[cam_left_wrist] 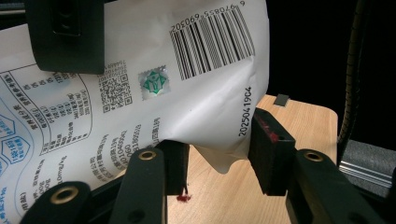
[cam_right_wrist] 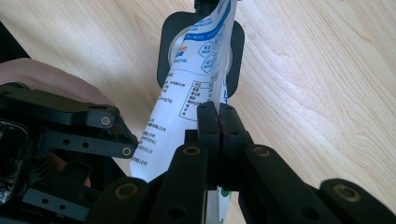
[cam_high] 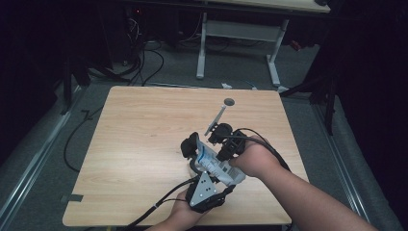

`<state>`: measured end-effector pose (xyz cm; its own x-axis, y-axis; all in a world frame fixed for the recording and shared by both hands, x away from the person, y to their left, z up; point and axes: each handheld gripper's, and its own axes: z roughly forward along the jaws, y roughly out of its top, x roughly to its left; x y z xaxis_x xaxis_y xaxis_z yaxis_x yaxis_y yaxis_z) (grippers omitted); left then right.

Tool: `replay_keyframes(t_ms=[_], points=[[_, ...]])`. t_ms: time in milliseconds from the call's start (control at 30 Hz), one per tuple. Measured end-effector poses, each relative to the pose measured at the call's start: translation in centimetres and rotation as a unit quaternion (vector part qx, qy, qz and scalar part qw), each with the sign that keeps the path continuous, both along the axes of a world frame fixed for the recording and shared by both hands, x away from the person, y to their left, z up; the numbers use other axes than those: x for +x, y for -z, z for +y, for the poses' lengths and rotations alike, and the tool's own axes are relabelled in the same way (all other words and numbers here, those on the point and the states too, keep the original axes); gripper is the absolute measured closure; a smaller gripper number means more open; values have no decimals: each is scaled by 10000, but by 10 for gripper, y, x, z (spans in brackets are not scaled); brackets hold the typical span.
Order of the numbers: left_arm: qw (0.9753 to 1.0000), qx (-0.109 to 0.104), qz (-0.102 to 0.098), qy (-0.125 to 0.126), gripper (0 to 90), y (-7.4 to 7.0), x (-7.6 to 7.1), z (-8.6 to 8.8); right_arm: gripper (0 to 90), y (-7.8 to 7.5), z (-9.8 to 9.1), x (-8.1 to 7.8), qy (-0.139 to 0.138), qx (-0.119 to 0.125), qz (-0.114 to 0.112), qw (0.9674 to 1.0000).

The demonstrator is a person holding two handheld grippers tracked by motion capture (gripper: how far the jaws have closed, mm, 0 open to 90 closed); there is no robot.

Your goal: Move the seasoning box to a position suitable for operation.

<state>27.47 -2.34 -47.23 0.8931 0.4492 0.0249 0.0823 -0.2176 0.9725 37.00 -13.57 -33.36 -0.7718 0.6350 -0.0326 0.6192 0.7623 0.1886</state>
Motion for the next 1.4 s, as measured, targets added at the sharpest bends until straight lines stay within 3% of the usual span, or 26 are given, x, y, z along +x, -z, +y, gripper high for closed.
replay_keyframes(t_ms=[1400], points=[[10000,-46,-12,-22,613,-3,1,2,897,-1,4,3,-36,-46,-6,10000]])
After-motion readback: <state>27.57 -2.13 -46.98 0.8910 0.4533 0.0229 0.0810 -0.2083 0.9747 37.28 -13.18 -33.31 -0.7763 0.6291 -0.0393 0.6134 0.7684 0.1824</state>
